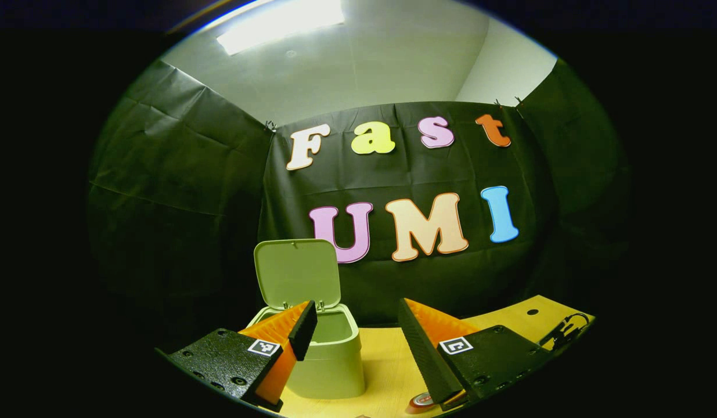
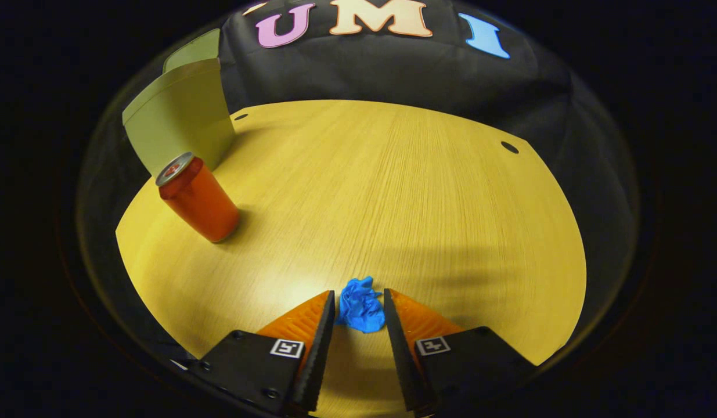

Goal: Press the lid of the desktop garbage bin to open it, pick up the crumpled paper on the desktop and throw it into the bin, then pick up the pop can on the desktop and drop it into the bin, and finally close the garbage bin lid.

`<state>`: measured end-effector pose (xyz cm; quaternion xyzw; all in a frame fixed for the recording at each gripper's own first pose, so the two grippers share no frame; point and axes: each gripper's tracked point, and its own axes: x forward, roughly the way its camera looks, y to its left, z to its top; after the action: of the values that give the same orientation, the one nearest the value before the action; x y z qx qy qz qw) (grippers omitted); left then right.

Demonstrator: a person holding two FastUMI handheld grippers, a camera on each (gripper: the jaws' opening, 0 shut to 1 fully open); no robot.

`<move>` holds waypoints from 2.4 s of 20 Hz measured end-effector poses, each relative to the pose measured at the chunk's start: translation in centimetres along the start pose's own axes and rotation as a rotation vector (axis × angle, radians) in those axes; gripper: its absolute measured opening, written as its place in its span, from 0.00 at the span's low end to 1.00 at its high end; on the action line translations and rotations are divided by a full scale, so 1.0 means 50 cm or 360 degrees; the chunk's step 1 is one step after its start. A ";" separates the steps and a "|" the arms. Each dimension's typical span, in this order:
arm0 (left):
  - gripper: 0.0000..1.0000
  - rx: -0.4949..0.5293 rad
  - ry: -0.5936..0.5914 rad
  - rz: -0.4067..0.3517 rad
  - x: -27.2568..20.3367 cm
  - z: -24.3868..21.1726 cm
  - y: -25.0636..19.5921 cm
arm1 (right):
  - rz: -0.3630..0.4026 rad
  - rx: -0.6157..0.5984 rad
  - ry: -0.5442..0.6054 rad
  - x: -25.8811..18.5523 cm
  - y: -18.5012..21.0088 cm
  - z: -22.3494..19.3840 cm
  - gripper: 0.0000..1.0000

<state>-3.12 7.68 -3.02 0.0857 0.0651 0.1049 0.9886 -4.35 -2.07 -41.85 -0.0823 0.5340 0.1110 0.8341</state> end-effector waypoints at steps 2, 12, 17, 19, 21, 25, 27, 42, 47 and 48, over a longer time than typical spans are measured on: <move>0.84 0.0002 0.0005 -0.0008 0.005 -0.002 0.008 | 0.0020 0.0056 0.0000 0.005 0.015 0.003 0.41; 0.84 -0.0030 0.0022 -0.0086 0.017 -0.020 0.033 | 0.0055 0.0190 -0.0498 -0.106 0.030 0.212 0.07; 0.85 -0.0057 0.0027 -0.0094 0.026 -0.038 0.074 | 0.0068 0.0154 -0.0773 -0.212 0.073 0.349 0.07; 0.86 -0.0061 0.0037 -0.0086 0.030 -0.049 0.100 | 0.0115 0.0121 -0.0863 -0.254 0.116 0.404 0.07; 0.86 -0.0060 0.0052 -0.0072 0.029 -0.065 0.133 | 0.0157 0.0067 -0.0976 -0.302 0.163 0.464 0.07; 0.86 -0.0085 0.0082 -0.0023 0.034 -0.093 0.212 | 0.0257 -0.0010 -0.1175 -0.378 0.268 0.567 0.07; 0.86 -0.0093 0.0094 0.0006 0.037 -0.108 0.253 | 0.0295 -0.0026 -0.1257 -0.405 0.318 0.617 0.07; 0.84 -0.0044 0.0251 0.0038 0.045 -0.202 0.422 | 0.0888 0.0153 -0.1172 -0.316 0.687 0.683 0.08; 0.86 -0.0057 0.0290 0.0087 0.027 -0.221 0.456 | 0.0934 0.0182 -0.1185 -0.307 0.726 0.701 0.48; 0.86 -0.0060 0.0292 0.0087 0.026 -0.220 0.454 | 0.0939 0.0176 -0.1214 -0.316 0.728 0.698 0.61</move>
<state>-7.95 31.55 -9.74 0.0588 0.1510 0.1406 0.9767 9.78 40.35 -13.65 0.1636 0.1957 0.3364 0.9065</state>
